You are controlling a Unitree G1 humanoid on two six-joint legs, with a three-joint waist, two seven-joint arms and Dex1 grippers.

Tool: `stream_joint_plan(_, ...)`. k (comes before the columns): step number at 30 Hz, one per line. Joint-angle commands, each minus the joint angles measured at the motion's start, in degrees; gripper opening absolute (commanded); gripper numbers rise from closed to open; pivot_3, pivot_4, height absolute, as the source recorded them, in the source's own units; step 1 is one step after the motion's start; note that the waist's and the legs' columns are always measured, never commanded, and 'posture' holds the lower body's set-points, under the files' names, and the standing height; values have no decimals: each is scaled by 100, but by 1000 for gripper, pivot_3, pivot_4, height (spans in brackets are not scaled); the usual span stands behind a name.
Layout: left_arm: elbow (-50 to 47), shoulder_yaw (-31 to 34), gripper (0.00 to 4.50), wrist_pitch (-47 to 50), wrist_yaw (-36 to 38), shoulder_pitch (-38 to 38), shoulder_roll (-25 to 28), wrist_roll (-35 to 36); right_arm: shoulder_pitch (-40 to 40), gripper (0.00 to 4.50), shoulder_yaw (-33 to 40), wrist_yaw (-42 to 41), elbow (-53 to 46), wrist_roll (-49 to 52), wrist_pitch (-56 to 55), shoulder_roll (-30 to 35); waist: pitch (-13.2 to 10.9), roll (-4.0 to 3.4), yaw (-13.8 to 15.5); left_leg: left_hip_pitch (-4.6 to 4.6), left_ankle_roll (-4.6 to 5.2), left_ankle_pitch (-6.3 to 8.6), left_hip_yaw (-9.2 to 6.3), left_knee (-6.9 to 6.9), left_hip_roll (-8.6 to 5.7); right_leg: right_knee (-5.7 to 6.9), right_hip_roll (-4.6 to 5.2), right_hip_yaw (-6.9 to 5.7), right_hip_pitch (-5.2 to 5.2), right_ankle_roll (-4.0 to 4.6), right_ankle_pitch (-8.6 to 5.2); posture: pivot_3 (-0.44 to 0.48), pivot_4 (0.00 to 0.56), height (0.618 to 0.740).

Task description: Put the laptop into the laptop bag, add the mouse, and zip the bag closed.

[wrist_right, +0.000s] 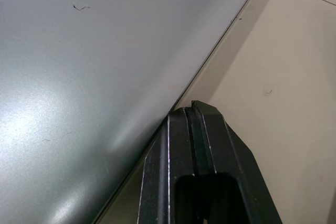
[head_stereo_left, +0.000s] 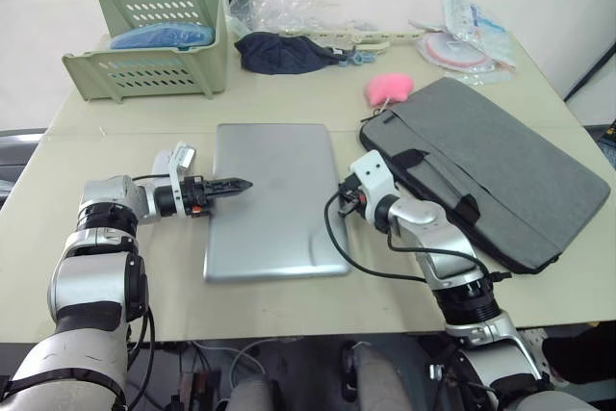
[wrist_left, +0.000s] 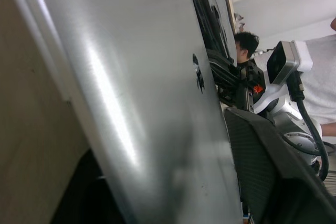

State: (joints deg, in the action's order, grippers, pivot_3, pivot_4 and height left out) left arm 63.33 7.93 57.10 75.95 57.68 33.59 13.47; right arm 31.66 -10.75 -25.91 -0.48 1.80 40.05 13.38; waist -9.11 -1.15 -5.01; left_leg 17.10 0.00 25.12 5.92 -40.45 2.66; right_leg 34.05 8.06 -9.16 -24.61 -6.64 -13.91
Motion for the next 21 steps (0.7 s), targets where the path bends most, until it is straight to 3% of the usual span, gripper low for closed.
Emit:
stream_joint_plan(1,-122,-34,894,63,89,-21,-114,141,-61,0,-244,-285,-95,165,10,-88,0,0,0,0,0,0,0,0,0,-1,0,0,0,0,0,0,150,740)
stream_joint_plan(4,-147,-54,496,88,89,-51,-113,157,-57,0,-242,-283,-100,171,18,-92,2,6,11,1,0,0,-1,0,0,-3,0,0,1,0,0,0,150,740)
stream_joint_plan(10,-272,-100,441,203,91,-100,-125,234,-55,0,-204,-233,-290,118,26,1,2,7,14,1,0,0,-2,0,0,-4,0,0,2,0,0,0,150,740)
stream_joint_plan(14,-449,-84,438,274,53,-197,-70,294,-110,0,-396,-427,-1288,-170,109,752,-3,10,34,8,0,0,-10,0,-1,-8,0,-4,0,0,0,0,150,740)
stream_joint_plan(17,-764,9,438,433,10,-302,22,454,-120,0,74,-388,-2018,116,779,946,-5,12,35,11,0,0,-12,8,-2,-16,0,-8,-2,0,0,0,150,740)
stream_joint_plan(21,-1370,147,438,750,-185,-594,106,719,-3,0,493,-557,-2783,128,1268,1723,-8,17,74,16,0,0,-20,9,-4,-17,1,-11,-3,0,0,0,150,740)
